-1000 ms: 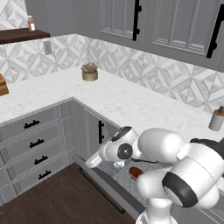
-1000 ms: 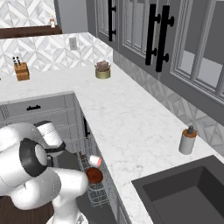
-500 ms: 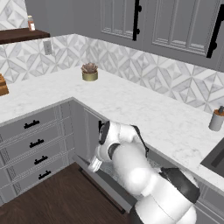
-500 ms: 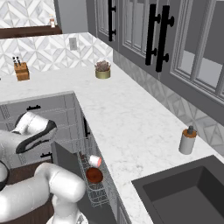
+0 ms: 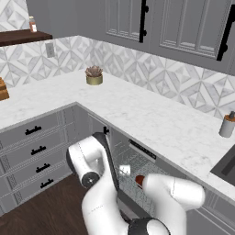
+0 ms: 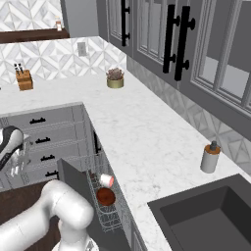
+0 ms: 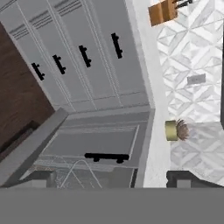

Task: Pick up the cup and bowl from the counter, place them in the dishwasher, and close the dishwasher door.

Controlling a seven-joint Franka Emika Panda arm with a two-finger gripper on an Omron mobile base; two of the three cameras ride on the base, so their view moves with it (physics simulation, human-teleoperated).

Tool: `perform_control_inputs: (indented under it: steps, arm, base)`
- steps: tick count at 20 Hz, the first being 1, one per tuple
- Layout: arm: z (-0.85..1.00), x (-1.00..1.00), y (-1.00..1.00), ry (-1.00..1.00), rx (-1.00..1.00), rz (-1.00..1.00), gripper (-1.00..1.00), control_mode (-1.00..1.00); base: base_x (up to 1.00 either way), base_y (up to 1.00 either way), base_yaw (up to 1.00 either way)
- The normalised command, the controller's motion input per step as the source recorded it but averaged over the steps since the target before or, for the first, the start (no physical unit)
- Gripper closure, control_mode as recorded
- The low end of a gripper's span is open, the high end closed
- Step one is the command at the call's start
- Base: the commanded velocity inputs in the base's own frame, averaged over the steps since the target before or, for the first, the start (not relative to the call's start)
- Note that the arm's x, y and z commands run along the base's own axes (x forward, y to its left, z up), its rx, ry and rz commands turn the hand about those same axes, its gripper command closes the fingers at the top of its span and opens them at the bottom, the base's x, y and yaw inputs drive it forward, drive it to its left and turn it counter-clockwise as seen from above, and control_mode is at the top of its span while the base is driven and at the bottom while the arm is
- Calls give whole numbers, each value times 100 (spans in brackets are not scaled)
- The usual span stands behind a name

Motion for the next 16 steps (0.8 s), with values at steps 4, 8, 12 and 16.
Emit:
perform_control_inputs:
  steps: [4, 8, 12, 16]
  arm:
    - [-1, -25, 80, 0, -69, 27, -100, -100]
    - [-3, -9, 54, 2, -64, 28, -100, -100]
    - [-32, 1, 39, 19, -66, 32, -100, -100]
    - [-67, 24, 32, 39, -68, 30, -100, -100]
  base:
    - [0, 0, 0]
    - [0, 0, 0]
    - [0, 0, 0]
    - [0, 0, 0]
